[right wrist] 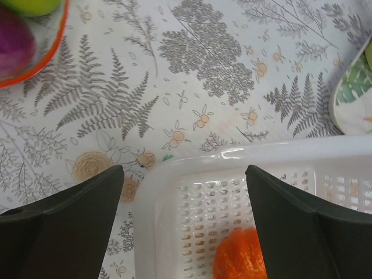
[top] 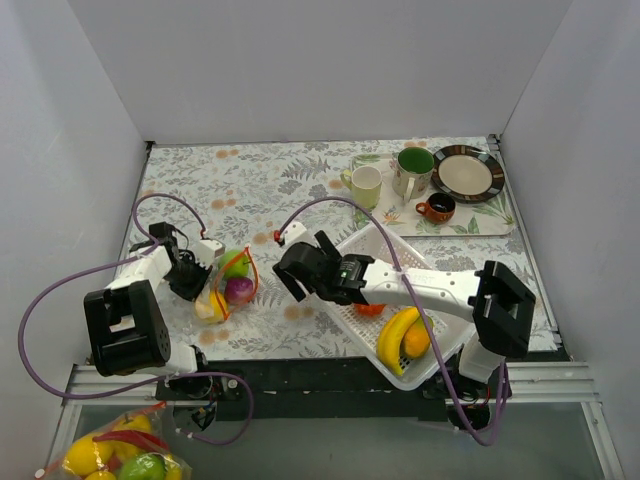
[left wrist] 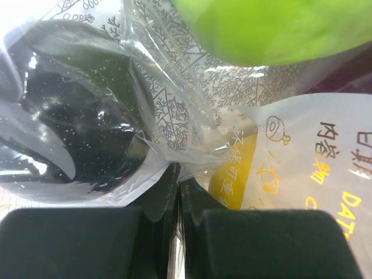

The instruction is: Open the zip-top bag and remove the fake food

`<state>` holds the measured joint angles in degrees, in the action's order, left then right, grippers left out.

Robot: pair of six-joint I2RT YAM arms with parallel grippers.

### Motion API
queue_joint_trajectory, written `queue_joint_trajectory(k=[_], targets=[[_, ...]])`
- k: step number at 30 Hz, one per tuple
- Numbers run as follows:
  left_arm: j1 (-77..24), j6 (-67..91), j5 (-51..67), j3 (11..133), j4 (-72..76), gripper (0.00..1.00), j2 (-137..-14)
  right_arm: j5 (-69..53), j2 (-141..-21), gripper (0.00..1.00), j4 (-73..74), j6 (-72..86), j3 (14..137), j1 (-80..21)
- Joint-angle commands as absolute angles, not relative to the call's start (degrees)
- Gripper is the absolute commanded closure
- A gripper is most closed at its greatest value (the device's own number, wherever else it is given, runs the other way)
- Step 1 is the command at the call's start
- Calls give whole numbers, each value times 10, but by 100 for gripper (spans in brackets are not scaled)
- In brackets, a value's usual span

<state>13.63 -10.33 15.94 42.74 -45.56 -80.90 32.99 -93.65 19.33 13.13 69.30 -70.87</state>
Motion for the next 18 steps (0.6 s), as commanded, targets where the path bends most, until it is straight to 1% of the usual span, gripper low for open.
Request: queue_joint_trajectory(k=[1, 2, 3, 5, 6, 7, 8, 9, 10, 12, 13, 16, 18], targets=[[136, -115, 158, 422, -461, 100, -794, 377, -947, 5, 309, 303, 766, -697], [136, -114, 162, 422, -462, 100, -796, 379, -951, 5, 329, 331, 777, -695], [136, -113, 163, 422, -463, 100, -796, 376, -954, 1, 340, 356, 803, -692], [136, -113, 167, 422, -465, 100, -796, 387, -982, 1, 381, 438, 847, -693], [136, -115, 167, 422, -466, 100, -795, 415, -997, 1, 458, 479, 872, -692], [135, -117, 167, 420, -467, 100, -794, 431, -1031, 1, 497, 509, 935, -692], [136, -117, 167, 419, -465, 100, -792, 445, -1051, 1, 536, 577, 962, -692], [136, -119, 167, 417, -465, 100, -789, 471, -1070, 1, 629, 611, 995, -690], [136, -120, 167, 416, -466, 100, -788, 478, -1113, 1, 671, 639, 1051, -689], [135, -124, 168, 413, -467, 100, -787, 488, -1149, 1, 749, 707, 1098, -680], [135, -124, 168, 411, -467, 100, -785, 481, -1164, 1, 749, 710, 1100, -672], [136, -128, 169, 408, -465, 100, -782, 431, -1144, 1, 743, 794, 1029, -634], [135, -128, 169, 404, -466, 100, -780, 433, -1133, 1, 732, 823, 987, -621]])
